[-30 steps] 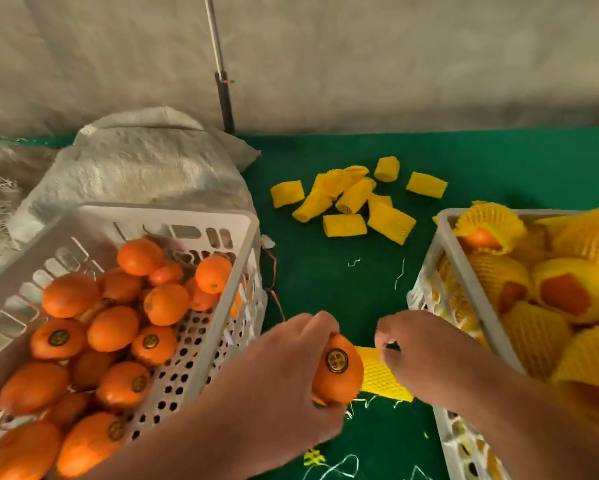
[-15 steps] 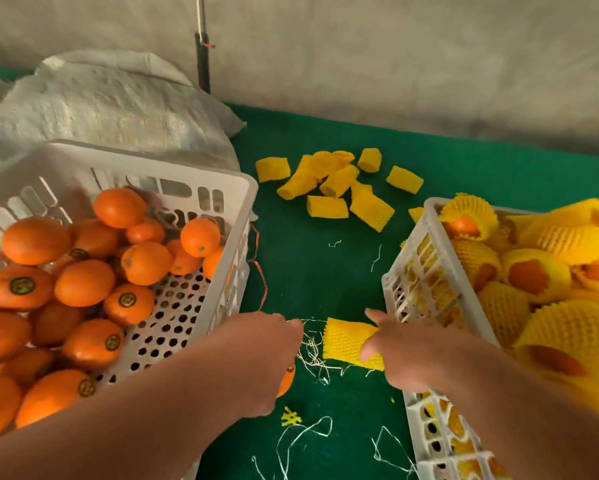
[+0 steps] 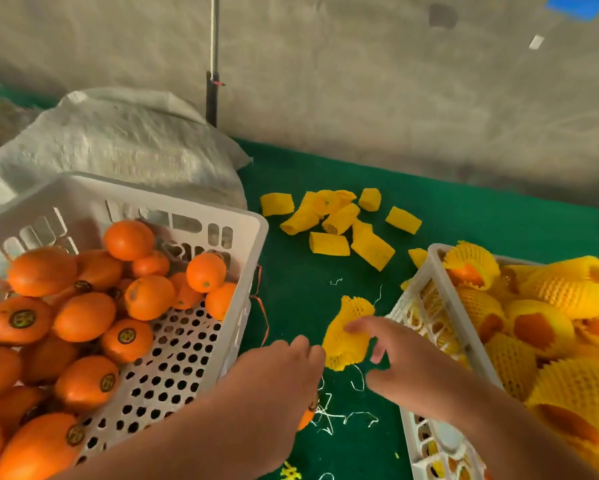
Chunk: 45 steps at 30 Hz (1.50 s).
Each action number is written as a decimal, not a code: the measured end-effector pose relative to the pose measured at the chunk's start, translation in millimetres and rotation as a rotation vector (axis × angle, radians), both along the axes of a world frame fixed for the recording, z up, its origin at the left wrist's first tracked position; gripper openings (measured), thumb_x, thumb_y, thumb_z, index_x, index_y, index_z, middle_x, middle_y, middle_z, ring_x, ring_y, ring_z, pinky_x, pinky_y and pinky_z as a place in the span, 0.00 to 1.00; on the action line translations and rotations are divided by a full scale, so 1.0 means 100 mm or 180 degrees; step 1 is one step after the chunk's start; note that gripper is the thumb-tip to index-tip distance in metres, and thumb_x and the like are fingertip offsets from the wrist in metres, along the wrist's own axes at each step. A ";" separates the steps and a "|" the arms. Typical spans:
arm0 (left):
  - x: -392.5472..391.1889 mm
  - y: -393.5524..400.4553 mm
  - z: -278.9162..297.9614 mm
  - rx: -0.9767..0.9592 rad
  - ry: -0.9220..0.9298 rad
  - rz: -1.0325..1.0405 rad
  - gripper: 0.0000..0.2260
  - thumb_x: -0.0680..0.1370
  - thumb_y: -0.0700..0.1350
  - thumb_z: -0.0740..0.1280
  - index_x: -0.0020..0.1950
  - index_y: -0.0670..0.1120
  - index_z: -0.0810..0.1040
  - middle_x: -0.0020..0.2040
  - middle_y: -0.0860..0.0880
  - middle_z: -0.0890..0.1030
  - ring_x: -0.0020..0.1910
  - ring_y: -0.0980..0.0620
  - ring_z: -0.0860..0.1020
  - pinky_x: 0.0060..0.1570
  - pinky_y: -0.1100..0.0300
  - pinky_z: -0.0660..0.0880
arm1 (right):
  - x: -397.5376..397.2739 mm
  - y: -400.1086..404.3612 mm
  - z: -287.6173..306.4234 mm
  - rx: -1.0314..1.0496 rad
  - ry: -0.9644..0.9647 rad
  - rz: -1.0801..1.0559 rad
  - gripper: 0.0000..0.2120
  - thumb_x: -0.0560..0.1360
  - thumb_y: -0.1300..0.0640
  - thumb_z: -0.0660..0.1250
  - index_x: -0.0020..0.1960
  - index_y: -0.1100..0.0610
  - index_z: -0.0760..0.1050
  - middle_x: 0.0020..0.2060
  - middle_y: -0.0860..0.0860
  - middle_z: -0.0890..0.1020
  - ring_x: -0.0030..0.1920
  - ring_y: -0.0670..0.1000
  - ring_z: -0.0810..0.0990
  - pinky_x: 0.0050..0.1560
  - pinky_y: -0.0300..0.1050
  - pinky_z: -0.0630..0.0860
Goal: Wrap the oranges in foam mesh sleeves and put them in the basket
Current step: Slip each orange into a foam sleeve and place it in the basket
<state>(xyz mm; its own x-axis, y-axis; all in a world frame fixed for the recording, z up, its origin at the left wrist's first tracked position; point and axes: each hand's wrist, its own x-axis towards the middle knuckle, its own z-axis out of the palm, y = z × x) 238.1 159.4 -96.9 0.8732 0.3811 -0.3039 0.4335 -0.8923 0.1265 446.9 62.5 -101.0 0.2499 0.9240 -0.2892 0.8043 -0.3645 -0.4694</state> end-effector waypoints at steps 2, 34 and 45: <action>0.00 0.01 -0.01 0.0008 -0.0223 -0.0100 0.27 0.72 0.41 0.72 0.63 0.51 0.60 0.51 0.50 0.62 0.46 0.49 0.67 0.43 0.54 0.74 | -0.02 0.01 0.03 0.0312 -0.0060 0.0062 0.20 0.75 0.45 0.70 0.66 0.34 0.71 0.51 0.33 0.76 0.48 0.31 0.76 0.41 0.32 0.72; 0.06 0.07 0.24 -0.2064 -0.1824 0.1758 0.24 0.61 0.64 0.76 0.53 0.59 0.77 0.45 0.57 0.82 0.33 0.55 0.83 0.30 0.60 0.81 | -0.06 0.09 0.08 0.1422 -0.0434 0.0300 0.31 0.76 0.61 0.69 0.73 0.36 0.69 0.50 0.39 0.68 0.39 0.41 0.74 0.34 0.36 0.69; 0.00 0.22 0.42 -0.5041 -0.3740 0.2822 0.27 0.66 0.56 0.80 0.64 0.52 0.81 0.52 0.39 0.84 0.42 0.42 0.84 0.33 0.57 0.80 | -0.20 0.03 0.19 0.1796 -0.0547 0.0828 0.19 0.77 0.63 0.68 0.54 0.39 0.68 0.58 0.36 0.70 0.30 0.48 0.77 0.29 0.52 0.74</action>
